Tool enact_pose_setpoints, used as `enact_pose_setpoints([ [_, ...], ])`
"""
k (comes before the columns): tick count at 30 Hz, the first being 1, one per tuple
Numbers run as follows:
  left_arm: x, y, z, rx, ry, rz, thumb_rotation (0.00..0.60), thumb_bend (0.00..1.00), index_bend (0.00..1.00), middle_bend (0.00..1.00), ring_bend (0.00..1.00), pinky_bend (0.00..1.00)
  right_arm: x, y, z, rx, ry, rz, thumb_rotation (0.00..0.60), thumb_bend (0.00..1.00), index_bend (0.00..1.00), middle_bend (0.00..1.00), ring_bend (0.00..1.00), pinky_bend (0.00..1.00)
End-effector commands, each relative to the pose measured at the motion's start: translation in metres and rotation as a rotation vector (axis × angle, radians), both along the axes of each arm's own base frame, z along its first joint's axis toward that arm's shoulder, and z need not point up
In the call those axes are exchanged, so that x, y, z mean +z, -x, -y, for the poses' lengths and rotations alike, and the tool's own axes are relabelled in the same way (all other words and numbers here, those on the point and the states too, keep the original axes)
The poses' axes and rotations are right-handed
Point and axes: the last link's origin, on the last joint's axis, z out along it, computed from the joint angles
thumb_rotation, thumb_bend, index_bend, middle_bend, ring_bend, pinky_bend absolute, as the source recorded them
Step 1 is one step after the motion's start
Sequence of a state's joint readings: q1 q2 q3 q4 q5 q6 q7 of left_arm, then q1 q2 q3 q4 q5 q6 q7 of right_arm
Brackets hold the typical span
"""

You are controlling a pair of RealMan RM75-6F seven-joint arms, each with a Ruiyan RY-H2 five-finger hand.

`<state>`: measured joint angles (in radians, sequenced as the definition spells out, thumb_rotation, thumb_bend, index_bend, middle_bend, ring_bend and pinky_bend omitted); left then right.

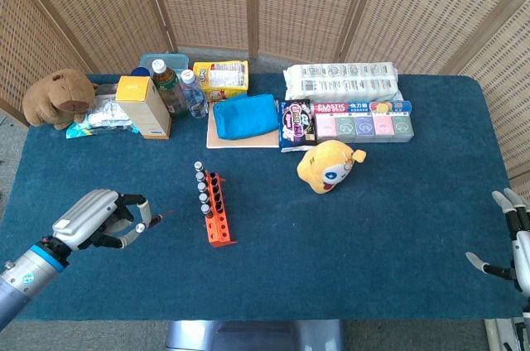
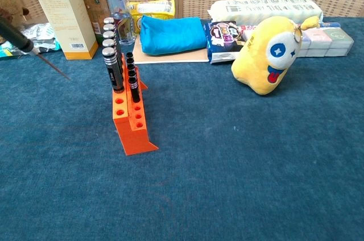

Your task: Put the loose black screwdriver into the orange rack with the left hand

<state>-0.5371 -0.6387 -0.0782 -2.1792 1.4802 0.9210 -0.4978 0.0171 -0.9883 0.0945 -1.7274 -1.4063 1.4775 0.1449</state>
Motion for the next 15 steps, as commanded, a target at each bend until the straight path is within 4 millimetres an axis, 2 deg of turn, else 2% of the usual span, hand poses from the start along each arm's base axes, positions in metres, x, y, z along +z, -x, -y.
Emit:
enact_pose_setpoints([
  [1,-0.002,-0.007,-0.012,0.015,0.054,0.046,0.6,0.38,0.58,1.0,1.0,1.0,0.0,0.0,0.0,-0.003,0.0,-0.003,0.6,0.09,0.07,0.03,0.0,0.0],
  [9,-0.002,-0.028,-0.023,0.018,0.149,0.094,0.6,0.38,0.59,1.0,1.0,1.0,0.0,0.003,0.002,-0.014,0.004,-0.007,0.6,0.09,0.07,0.03,0.0,0.0],
  [15,-0.005,-0.049,-0.022,0.022,0.229,0.169,0.6,0.38,0.59,1.0,1.0,1.0,0.003,0.005,0.003,-0.022,0.009,0.0,0.6,0.09,0.07,0.03,0.0,0.0],
])
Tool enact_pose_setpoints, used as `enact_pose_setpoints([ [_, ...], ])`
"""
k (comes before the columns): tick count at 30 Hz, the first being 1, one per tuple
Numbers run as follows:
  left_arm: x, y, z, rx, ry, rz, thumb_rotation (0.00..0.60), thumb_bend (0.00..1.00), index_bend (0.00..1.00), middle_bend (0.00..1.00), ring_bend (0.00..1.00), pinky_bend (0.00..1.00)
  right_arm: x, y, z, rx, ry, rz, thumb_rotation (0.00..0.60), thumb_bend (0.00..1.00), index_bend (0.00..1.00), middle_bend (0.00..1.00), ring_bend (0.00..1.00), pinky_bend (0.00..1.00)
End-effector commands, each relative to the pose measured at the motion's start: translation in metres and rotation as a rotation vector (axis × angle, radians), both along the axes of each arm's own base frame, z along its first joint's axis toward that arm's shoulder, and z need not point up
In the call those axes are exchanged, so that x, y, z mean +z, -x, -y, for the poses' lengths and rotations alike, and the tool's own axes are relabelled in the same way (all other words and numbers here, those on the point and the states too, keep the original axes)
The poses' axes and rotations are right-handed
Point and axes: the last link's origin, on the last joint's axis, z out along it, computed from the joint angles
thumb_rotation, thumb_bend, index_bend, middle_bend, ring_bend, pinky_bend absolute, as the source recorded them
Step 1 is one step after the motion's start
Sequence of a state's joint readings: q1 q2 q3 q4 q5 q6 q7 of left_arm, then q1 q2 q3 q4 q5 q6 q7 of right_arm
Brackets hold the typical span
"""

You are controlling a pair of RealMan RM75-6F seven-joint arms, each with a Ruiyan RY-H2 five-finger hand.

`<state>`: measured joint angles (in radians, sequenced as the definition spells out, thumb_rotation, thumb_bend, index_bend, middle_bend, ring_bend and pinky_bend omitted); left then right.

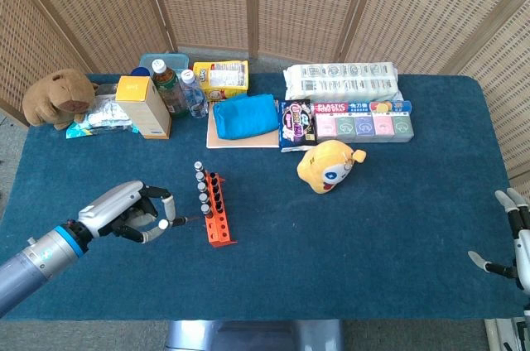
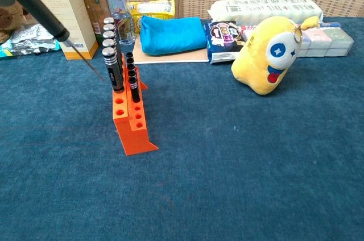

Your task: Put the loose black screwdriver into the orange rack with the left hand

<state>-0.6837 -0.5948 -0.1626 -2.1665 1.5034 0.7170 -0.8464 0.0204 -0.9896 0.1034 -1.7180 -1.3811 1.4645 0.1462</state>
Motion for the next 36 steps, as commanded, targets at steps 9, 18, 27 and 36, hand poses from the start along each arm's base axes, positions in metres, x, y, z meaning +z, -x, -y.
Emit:
enact_pose_setpoints([
  [9,-0.009,-0.017,-0.001,0.019,0.12,0.098,0.6,0.38,0.59,1.0,1.0,1.0,0.003,0.001,0.0,-0.002,0.006,0.006,0.6,0.09,0.07,0.03,0.0,0.0],
  [18,-0.015,-0.002,-0.012,0.087,0.141,0.139,0.6,0.38,0.59,1.0,1.0,1.0,0.003,0.002,0.001,-0.003,0.005,0.007,0.6,0.09,0.07,0.03,0.0,0.0],
  [27,-0.017,0.003,-0.014,0.114,0.155,0.142,0.6,0.38,0.59,1.0,1.0,1.0,0.004,0.003,0.001,-0.005,0.005,0.008,0.6,0.09,0.07,0.03,0.0,0.0],
  [36,-0.02,0.005,-0.014,0.118,0.167,0.119,0.6,0.38,0.59,1.0,1.0,1.0,0.006,0.003,0.001,-0.004,0.015,0.014,0.6,0.09,0.07,0.03,0.0,0.0],
])
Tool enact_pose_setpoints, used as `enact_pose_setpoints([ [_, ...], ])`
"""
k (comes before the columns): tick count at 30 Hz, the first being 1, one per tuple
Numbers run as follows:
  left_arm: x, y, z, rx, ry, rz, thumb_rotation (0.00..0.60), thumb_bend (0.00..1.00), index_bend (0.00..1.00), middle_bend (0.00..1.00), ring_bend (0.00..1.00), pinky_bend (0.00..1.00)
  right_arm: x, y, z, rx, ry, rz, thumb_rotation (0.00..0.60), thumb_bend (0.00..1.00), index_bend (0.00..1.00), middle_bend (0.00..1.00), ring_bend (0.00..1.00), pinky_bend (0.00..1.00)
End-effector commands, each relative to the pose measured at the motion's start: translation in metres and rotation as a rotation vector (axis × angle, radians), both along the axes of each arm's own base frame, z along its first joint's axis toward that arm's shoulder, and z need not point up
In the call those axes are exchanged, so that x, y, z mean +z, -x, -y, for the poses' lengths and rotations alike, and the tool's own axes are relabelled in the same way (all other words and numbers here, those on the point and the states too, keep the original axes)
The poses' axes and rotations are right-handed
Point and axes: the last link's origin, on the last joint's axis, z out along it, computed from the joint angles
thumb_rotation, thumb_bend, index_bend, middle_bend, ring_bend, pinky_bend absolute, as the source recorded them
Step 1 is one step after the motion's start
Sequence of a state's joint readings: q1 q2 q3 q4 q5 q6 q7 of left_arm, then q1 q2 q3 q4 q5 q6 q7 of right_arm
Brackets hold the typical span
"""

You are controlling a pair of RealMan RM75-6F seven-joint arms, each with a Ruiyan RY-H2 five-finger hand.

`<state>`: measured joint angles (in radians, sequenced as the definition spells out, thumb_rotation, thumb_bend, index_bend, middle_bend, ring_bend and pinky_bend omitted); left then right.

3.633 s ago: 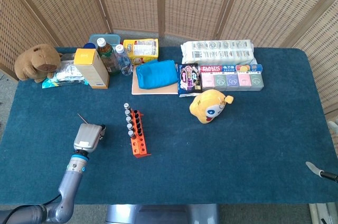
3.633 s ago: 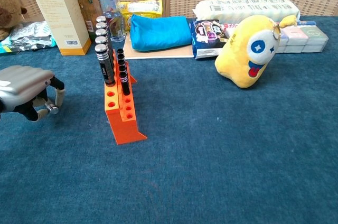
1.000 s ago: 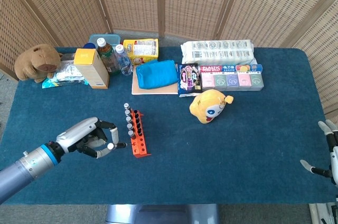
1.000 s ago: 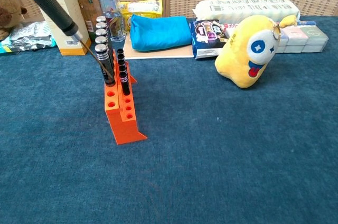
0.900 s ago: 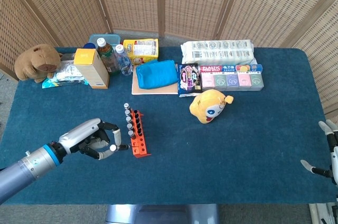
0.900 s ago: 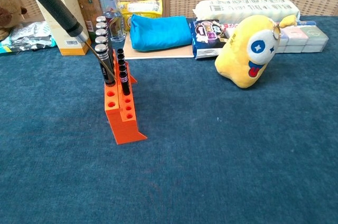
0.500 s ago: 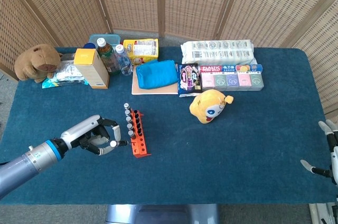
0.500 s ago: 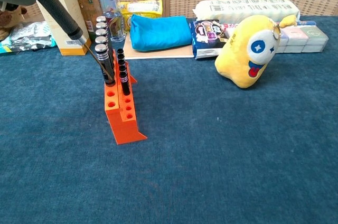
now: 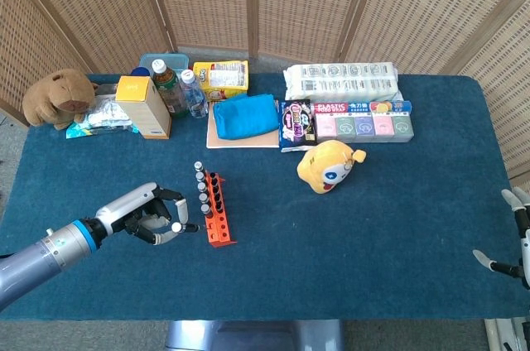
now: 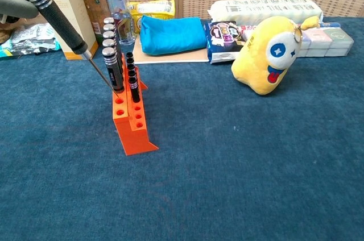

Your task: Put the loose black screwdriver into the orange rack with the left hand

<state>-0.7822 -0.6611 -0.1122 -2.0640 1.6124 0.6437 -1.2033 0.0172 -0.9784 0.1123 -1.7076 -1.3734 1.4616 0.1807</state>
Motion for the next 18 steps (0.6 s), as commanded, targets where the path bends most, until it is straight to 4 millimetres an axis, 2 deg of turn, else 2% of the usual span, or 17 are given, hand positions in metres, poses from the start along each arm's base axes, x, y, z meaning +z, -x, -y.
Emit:
enact_pose_setpoints([
  [1,-0.002,0.0023,-0.0012,0.006,0.001,-0.011,0.6,0.38,0.59,1.0,1.0,1.0,0.0005,-0.0001,0.0,0.001,0.003,0.0,0.6,0.09,0.07,0.03,0.0,0.0],
  [18,-0.0021,0.0022,-0.0045,0.014,-0.024,-0.026,0.6,0.38,0.59,1.0,1.0,1.0,0.0018,0.0012,0.0009,0.001,0.007,0.001,0.6,0.09,0.07,0.03,0.0,0.0],
])
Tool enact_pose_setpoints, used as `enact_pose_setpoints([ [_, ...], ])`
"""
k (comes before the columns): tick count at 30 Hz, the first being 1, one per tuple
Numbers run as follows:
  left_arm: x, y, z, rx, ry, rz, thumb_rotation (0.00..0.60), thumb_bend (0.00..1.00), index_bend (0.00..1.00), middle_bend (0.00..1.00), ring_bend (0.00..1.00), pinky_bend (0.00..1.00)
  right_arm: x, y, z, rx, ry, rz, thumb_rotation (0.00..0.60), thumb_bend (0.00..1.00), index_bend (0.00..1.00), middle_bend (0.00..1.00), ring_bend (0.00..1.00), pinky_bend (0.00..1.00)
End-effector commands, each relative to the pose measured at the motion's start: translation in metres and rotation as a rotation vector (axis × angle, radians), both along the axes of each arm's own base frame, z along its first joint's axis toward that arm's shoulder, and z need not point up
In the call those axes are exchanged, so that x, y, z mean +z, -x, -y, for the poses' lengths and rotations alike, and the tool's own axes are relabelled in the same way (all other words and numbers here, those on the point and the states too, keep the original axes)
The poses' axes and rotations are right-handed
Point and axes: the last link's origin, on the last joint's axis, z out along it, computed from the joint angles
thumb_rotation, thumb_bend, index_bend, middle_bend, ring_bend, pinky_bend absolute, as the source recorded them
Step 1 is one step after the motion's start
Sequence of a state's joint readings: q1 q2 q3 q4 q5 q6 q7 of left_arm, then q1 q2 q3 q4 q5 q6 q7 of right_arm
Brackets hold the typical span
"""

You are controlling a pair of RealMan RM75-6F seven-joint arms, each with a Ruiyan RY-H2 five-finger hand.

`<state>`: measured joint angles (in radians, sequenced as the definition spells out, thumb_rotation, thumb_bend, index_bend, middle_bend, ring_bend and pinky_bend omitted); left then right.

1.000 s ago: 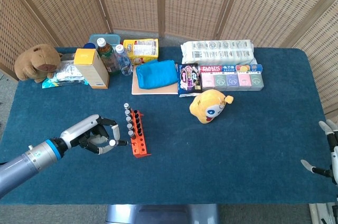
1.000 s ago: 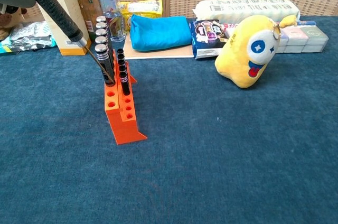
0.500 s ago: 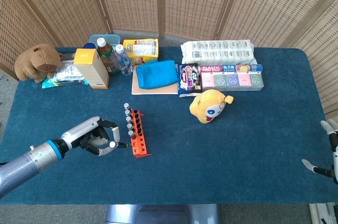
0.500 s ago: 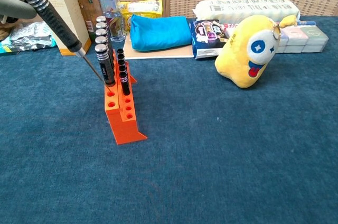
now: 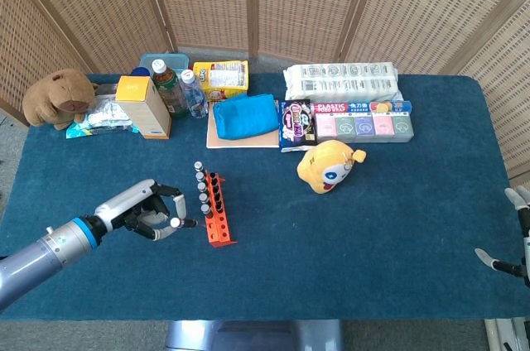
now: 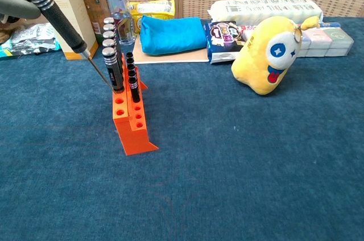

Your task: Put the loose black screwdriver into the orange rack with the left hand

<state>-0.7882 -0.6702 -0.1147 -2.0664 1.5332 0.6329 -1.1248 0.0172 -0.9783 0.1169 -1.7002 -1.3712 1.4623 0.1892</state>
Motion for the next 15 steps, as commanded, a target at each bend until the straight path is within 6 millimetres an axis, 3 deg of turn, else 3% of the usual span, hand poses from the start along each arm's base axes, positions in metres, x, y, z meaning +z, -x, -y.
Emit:
enact_pose_setpoints([
  [1,-0.002,0.0005,-0.0004,0.0,0.004,-0.007,0.6,0.38,0.59,1.0,1.0,1.0,0.0,0.0,-0.0001,0.0,0.0,0.0,0.6,0.09,0.07,0.03,0.0,0.0],
  [15,-0.0074,-0.0017,-0.0033,-0.003,0.006,-0.023,0.6,0.38,0.59,1.0,1.0,1.0,0.0016,0.0008,-0.0002,-0.002,0.005,0.001,0.6,0.09,0.07,0.03,0.0,0.0],
])
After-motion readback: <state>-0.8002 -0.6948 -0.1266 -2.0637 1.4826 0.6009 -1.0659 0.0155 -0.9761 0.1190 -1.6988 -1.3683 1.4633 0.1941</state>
